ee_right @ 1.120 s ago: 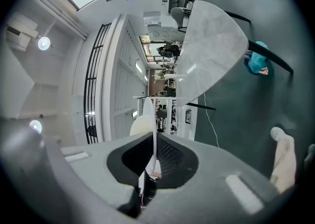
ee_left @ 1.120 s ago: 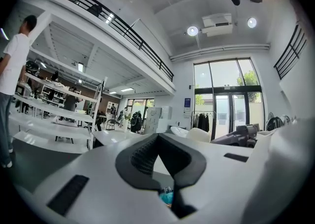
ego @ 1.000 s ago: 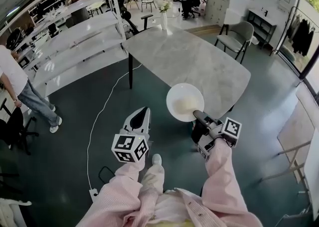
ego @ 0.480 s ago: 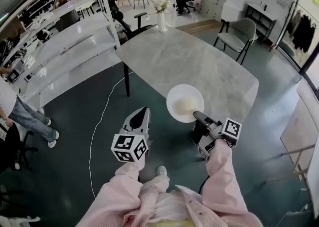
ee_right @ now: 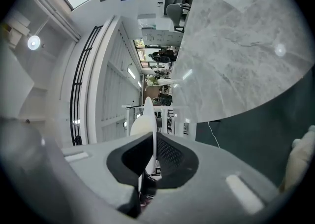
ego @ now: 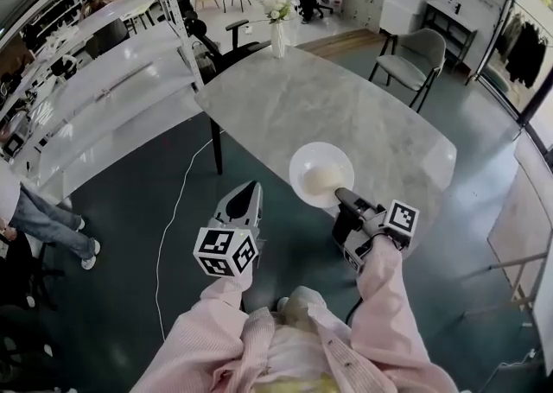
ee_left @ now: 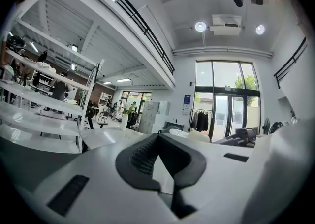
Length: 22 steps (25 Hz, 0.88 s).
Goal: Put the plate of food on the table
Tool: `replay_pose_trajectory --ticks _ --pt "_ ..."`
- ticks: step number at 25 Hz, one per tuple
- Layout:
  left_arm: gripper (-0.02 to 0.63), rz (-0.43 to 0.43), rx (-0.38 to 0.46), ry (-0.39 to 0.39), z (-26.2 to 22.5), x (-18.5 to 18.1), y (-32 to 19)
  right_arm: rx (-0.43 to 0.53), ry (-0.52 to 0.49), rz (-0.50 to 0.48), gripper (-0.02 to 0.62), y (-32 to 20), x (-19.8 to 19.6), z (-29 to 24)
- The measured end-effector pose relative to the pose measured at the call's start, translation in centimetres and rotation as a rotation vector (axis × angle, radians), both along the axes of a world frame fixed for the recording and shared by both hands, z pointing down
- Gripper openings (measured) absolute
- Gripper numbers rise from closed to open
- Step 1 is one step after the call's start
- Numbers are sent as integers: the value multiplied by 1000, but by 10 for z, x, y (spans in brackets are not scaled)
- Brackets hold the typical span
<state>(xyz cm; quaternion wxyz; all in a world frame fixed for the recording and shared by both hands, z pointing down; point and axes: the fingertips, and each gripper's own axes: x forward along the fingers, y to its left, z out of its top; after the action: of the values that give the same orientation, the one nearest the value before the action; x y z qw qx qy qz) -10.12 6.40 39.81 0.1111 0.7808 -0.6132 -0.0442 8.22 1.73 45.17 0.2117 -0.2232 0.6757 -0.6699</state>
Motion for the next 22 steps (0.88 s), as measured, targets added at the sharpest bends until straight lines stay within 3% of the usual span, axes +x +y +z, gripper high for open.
replay_pose_trajectory --ticks 12,22 --pt "-8 7 -31 19 22 -20 -65 -21 14 -1 14 -67 -22 21" --pt "-8 10 -78 32 26 -52 -159 -53 40 6 14 -159 -52 25"
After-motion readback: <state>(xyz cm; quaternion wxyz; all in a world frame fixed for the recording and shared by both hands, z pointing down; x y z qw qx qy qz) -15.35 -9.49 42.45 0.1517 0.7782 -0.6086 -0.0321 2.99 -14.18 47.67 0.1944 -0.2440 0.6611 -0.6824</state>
